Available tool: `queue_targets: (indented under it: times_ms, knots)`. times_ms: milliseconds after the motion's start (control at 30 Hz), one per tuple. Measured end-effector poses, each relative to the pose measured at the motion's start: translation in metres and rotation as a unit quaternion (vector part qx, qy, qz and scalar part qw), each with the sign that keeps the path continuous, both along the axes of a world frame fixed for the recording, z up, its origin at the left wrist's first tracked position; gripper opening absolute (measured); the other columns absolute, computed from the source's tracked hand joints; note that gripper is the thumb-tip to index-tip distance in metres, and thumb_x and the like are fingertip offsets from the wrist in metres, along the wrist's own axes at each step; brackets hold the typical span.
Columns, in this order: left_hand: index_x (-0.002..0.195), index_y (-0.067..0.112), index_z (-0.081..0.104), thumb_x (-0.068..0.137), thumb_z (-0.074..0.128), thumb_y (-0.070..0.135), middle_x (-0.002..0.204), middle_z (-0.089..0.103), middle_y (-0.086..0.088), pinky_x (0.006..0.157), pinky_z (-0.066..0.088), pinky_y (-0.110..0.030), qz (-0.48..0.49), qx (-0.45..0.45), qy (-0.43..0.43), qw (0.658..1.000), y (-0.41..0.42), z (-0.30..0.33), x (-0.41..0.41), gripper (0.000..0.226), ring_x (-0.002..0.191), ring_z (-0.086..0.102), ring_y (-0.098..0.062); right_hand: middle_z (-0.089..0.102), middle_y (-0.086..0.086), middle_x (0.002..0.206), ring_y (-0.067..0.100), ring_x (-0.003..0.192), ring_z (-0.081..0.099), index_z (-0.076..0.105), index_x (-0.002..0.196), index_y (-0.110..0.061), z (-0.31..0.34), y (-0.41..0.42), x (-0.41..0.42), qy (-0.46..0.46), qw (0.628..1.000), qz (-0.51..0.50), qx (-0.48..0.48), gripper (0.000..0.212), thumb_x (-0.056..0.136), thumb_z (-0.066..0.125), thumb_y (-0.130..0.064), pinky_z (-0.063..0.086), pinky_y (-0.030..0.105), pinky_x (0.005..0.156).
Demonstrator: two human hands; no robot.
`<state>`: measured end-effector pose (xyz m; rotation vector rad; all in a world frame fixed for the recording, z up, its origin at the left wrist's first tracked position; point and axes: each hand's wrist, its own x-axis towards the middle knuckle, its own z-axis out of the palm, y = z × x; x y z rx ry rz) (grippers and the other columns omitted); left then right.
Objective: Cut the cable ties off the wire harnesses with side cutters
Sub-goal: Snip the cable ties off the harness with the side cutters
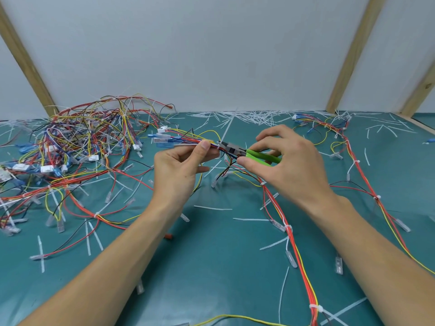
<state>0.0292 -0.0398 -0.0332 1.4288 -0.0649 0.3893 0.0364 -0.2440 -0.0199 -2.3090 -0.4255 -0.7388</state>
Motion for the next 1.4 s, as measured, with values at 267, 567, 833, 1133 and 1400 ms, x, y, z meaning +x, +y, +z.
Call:
queue_targets:
  times_ms: [267, 567, 833, 1133, 1400]
  knots:
    - [0.090, 0.009, 0.077, 0.096, 0.067, 0.025, 0.085, 0.079, -0.003, 0.066, 0.060, -0.025, 0.012, 0.016, 0.011, 1.000, -0.0007, -0.0035, 0.0003, 0.019, 0.088, 0.076, -0.015, 0.068, -0.016, 0.088, 0.009, 0.083, 0.063, 0.069, 0.088, -0.037, 0.0019, -0.0012, -0.0010, -0.012, 0.995, -0.046, -0.085, 0.045, 0.074, 0.061, -0.079, 0.041, 0.030, 0.066]
    - [0.088, 0.011, 0.078, 0.095, 0.068, 0.028, 0.084, 0.079, -0.004, 0.064, 0.058, -0.023, 0.018, 0.015, 0.016, 1.000, 0.0002, -0.0049, 0.0006, 0.021, 0.088, 0.076, -0.016, 0.065, -0.015, 0.089, 0.007, 0.083, 0.057, 0.069, 0.099, -0.041, 0.0017, -0.0042, 0.0018, 0.019, 0.994, -0.018, -0.102, 0.040, 0.076, 0.070, -0.075, 0.041, 0.031, 0.068]
    - [0.088, 0.009, 0.077, 0.095, 0.068, 0.027, 0.083, 0.078, -0.004, 0.065, 0.059, -0.025, 0.023, 0.018, 0.017, 0.999, -0.0003, -0.0045, 0.0011, 0.021, 0.087, 0.076, -0.017, 0.064, -0.008, 0.082, 0.008, 0.074, 0.054, 0.078, 0.103, -0.036, -0.0018, -0.0028, 0.0031, 0.054, 0.996, 0.065, -0.040, 0.037, 0.082, 0.071, -0.066, 0.049, 0.038, 0.074]
    - [0.088, 0.010, 0.078, 0.095, 0.067, 0.028, 0.083, 0.078, -0.003, 0.064, 0.060, -0.026, 0.019, 0.029, 0.015, 0.999, 0.0014, -0.0035, 0.0009, 0.021, 0.088, 0.076, -0.015, 0.071, -0.011, 0.077, 0.011, 0.076, 0.062, 0.079, 0.091, -0.033, -0.0028, -0.0028, 0.0050, 0.061, 0.997, 0.045, 0.016, 0.045, 0.078, 0.061, -0.071, 0.051, 0.039, 0.073]
    - [0.091, 0.008, 0.077, 0.096, 0.067, 0.027, 0.082, 0.078, -0.002, 0.065, 0.061, -0.028, 0.023, 0.049, 0.005, 0.998, 0.0009, -0.0039, 0.0007, 0.022, 0.087, 0.076, -0.014, 0.067, -0.015, 0.100, 0.005, 0.090, 0.065, 0.081, 0.100, -0.035, -0.0016, -0.0006, 0.0035, 0.033, 0.998, 0.037, 0.030, 0.046, 0.077, 0.065, -0.071, 0.054, 0.040, 0.082]
